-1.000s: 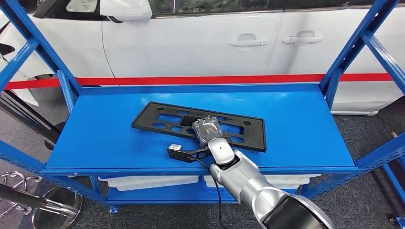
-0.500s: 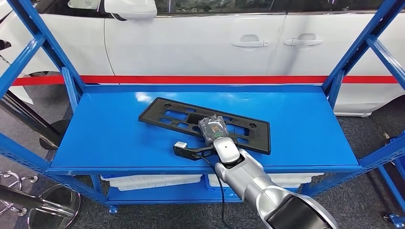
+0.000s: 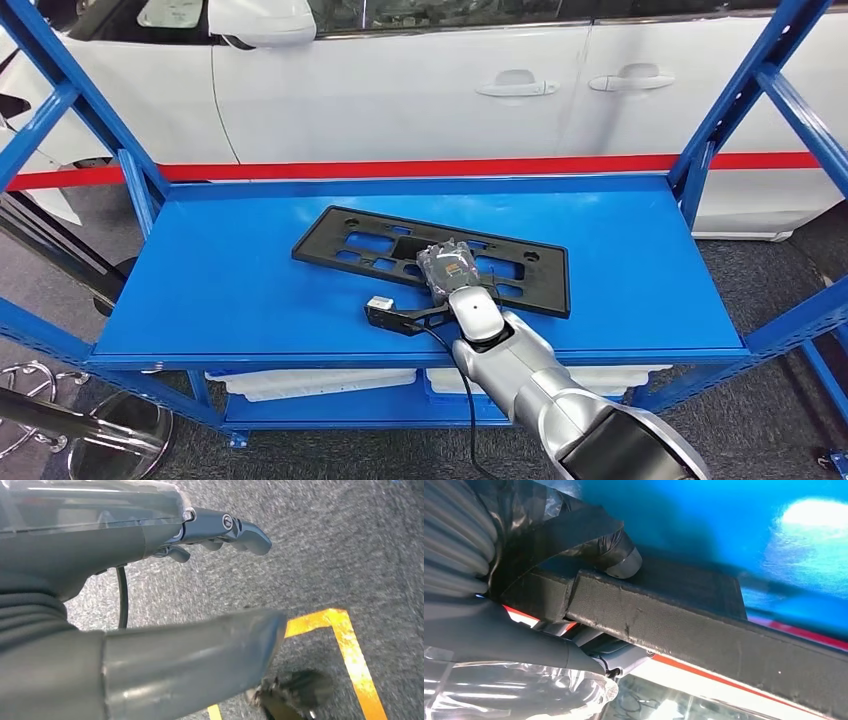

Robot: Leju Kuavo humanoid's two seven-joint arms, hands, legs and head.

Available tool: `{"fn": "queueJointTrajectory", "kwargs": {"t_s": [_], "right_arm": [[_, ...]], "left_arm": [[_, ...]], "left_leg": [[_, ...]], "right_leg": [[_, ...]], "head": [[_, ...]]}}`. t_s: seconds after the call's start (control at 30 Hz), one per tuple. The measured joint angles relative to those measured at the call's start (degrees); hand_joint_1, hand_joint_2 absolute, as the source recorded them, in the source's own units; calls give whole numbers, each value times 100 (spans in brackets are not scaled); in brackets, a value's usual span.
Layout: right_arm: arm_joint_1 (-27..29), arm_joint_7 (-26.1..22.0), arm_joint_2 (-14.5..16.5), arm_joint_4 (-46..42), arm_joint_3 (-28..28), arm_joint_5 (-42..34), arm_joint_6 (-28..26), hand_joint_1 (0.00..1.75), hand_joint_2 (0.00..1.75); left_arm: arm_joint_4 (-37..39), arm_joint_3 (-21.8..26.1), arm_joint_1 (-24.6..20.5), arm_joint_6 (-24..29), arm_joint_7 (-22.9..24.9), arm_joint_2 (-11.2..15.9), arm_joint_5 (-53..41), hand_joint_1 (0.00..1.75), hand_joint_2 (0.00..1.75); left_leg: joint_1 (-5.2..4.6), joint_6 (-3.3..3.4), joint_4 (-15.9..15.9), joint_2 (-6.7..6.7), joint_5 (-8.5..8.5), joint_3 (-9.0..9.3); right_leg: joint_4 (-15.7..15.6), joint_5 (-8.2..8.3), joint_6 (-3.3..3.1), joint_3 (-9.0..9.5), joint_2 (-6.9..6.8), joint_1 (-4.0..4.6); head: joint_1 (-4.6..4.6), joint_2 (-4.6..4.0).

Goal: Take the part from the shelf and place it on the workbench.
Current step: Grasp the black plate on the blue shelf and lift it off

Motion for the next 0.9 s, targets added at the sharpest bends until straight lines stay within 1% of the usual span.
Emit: {"fn": "queueJointTrajectory", "kwargs": {"t_s": [0.03,0.07,0.1,0.13,0.17,0.2,0.23,0.27,0.3,0.33,0.37,0.4,0.43,0.5,0.53,0.57,0.6,0.63,0.67,0.7,0.73,0.77,0.8,0.83,0.87,0.9], "right_arm": [[5,-26,-1,-1,-7,-22,-27,175,175],[12,-95,-2,-5,-26,-85,-68,175,175],[22,-250,-4,-24,-62,-223,-117,175,175],[37,-538,-8,-75,-124,-467,-164,175,175],[62,-940,-16,-167,-208,-810,-199,175,175],[100,-1442,-32,-330,-312,-1254,-221,175,175],[159,-1965,-61,-574,-424,-1755,-218,175,175],[251,-2439,-107,-907,-531,-2282,-191,175,175],[381,-2859,-175,-1354,-637,-2850,-126,175,175],[548,-3185,-255,-1867,-730,-3408,-20,175,175],[753,-3437,-355,-2420,-816,-3960,112,175,175],[992,-3643,-460,-3014,-896,-4509,280,175,175],[1261,-3822,-575,-3596,-962,-5021,480,175,175],[1865,-4210,-824,-4793,-1080,-5989,947,175,175],[2161,-4408,-946,-5366,-1131,-6385,1186,175,175],[2429,-4579,-1053,-5916,-1175,-6691,1406,175,175],[2661,-4721,-1150,-6452,-1209,-6892,1604,175,175],[2849,-4819,-1230,-6920,-1227,-6999,1757,175,175],[2997,-4884,-1300,-7340,-1235,-7049,1881,175,175],[3115,-4923,-1363,-7713,-1237,-7072,1986,175,175],[3211,-4936,-1414,-8016,-1235,-7099,2077,175,175],[3298,-4938,-1460,-8271,-1232,-7146,2179,175,175],[3376,-4930,-1504,-8487,-1224,-7234,2311,175,175],[3441,-4906,-1547,-8660,-1210,-7376,2487,175,175],[3491,-4867,-1584,-8802,-1182,-7561,2709,175,175],[3531,-4815,-1615,-8918,-1140,-7772,2955,175,175]], "left_arm": [[0,9,3,3,13,-1,-4,0,175],[0,19,6,-11,23,-2,-7,0,175],[0,38,9,-51,20,-3,5,0,175],[0,70,11,-124,-15,-3,44,0,175],[0,117,12,-223,-89,-2,113,0,175],[0,184,10,-351,-213,-2,217,0,175],[0,263,7,-484,-362,-3,337,0,175],[0,348,4,-596,-516,-5,455,0,175],[0,446,6,-674,-663,-8,557,0,175],[0,542,12,-697,-777,-11,623,0,175],[0,635,19,-654,-880,-14,657,0,175],[0,718,25,-556,-979,-19,666,0,175],[-1,784,29,-423,-1074,-30,656,0,175],[-1,875,49,-164,-1244,-56,613,0,175],[-1,911,70,-106,-1288,-70,588,0,175],[0,944,92,-106,-1303,-77,569,0,175],[0,977,110,-157,-1303,-81,561,0,175],[0,1007,122,-237,-1312,-84,568,0,175],[0,1036,125,-324,-1334,-84,585,0,175],[0,1068,122,-408,-1371,-84,609,0,175],[0,1098,118,-475,-1416,-86,633,0,175],[0,1125,114,-526,-1455,-88,645,0,175],[0,1147,111,-557,-1488,-91,652,0,175],[-1,1162,112,-570,-1510,-93,651,0,175],[-1,1182,113,-576,-1522,-93,650,0,175],[-2,1209,113,-576,-1525,-93,650,0,175]], "left_leg": [[0,-9,270,0,-68,-128],[1,-11,339,1,-26,-164],[1,-7,192,2,116,-97],[1,4,-166,5,330,73],[-2,21,-586,8,514,273],[-10,44,-949,8,636,448],[-17,68,-1183,8,692,561],[-26,93,-1277,5,684,608],[-31,121,-1297,-1,679,623],[-14,156,-1306,-2,691,632],[-2,195,-1322,-5,704,645],[10,242,-1341,-8,719,651],[18,283,-1354,-12,732,649],[-4,330,-1349,-33,735,615],[-12,335,-1344,-42,735,602],[-17,334,-1337,-48,730,595],[-20,330,-1331,-51,720,597],[-21,320,-1327,-51,707,609],[-21,305,-1324,-49,690,623],[-31,283,-1318,-47,671,630],[-40,259,-1314,-45,658,630],[-50,233,-1312,-43,649,625],[-56,204,-1312,-41,644,621],[-53,174,-1317,-40,639,624],[-48,141,-1300,-36,608,628],[-43,108,-1208,-29,516,600]], "right_leg": [[10,-4,-2,-4,1,4],[21,-11,-3,-3,4,6],[32,-18,-1,3,8,6],[38,-26,4,14,17,6],[42,-32,15,24,31,11],[47,-36,34,26,52,24],[47,-34,61,23,72,38],[40,-29,91,23,86,50],[29,-25,125,30,95,58],[22,-32,161,44,91,61],[61,-80,196,44,83,60],[202,-193,229,-5,75,55],[464,-366,256,-118,67,47],[1242,-775,288,-489,61,21],[1564,-889,297,-652,61,12],[1709,-893,302,-734,59,7],[1626,-777,301,-704,57,3],[1328,-572,292,-568,53,0],[907,-344,274,-374,50,0],[511,-179,255,-192,48,8],[233,-85,237,-70,47,14],[89,-61,219,-12,48,23],[60,-79,201,-4,51,34],[55,-77,175,-8,53,28],[44,-68,140,-2,47,21],[32,-57,105,5,38,9]], "head": [[-1,0],[0,0],[-1,0],[0,0],[1,0],[1,0],[1,0],[1,0],[1,0],[1,0],[2,0],[2,0],[2,0],[2,0],[3,0],[2,0],[3,0],[3,0],[3,0],[3,0],[2,0],[2,0],[2,0],[2,0],[2,0],[1,0]]}}
